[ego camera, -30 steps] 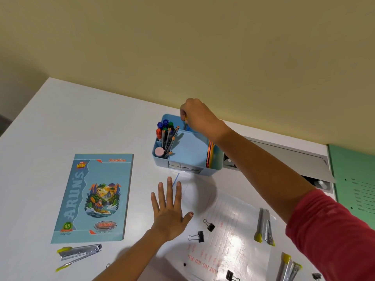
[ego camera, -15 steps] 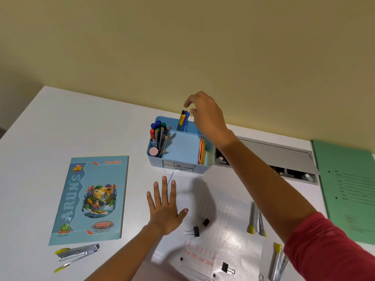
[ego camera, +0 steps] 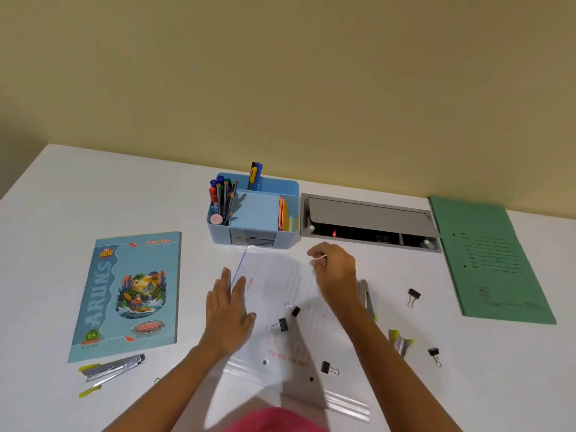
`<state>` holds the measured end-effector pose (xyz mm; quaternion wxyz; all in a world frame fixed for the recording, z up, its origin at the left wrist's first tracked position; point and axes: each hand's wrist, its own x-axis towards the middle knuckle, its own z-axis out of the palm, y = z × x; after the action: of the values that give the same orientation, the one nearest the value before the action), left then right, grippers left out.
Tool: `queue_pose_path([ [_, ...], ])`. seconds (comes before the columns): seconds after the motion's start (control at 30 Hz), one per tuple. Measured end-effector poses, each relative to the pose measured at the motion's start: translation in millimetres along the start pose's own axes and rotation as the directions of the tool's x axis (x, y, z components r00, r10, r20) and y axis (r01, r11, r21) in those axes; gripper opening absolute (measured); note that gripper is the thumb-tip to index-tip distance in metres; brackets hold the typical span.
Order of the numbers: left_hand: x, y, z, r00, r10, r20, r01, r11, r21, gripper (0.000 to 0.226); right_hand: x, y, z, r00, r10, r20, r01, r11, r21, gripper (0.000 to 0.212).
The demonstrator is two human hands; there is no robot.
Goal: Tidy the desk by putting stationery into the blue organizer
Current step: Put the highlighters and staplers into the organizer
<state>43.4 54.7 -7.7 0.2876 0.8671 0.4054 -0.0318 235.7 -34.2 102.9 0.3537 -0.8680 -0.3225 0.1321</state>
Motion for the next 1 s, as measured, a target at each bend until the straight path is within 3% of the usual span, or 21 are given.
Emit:
queue_pose_path([
  [0.2, -41, 3, 3, 0.985, 0.038, -0.166, -0.052, 0.995, -0.086, 0.052, -75, 42, 15, 0.994, 0.018, 0.109, -0.008, 0.996, -0.093, 0.024],
  [0.33, -66, -2, 4, 0.975, 0.05, -0.215, -0.081, 0.987, -0.14, 0.04, -109, 62, 24, 0.98, 0.112, 0.164, -0.092, 0.988, -0.125, 0.027],
  [0.5, -81, -11, 1, 0.982, 0.019, -0.186, -0.045, 0.99, -0.134, 0.038, -121, 82, 21, 0.983, 0.172, 0.057, -0.162, 0.976, -0.147, 0.029],
  [0.7, -87, -10, 1, 0.989, -0.015, -0.146, -0.009, 0.987, -0.161, 0.037, -95, 98, 0, 0.916, 0.305, -0.259, -0.377, 0.876, -0.3, 0.04],
  [0.87, -88, 1, 3, 0.988, -0.011, -0.156, -0.006, 0.994, -0.109, 0.035, -73, 110, -8, 0.897, 0.392, -0.202, -0.441, 0.821, -0.363, 0.048],
  [1.0, -88, 8, 1, 0.987, 0.011, -0.16, -0.038, 0.986, -0.163, 0.035, -65, 117, -8, 0.856, 0.475, -0.205, -0.515, 0.819, -0.254, 0.037],
])
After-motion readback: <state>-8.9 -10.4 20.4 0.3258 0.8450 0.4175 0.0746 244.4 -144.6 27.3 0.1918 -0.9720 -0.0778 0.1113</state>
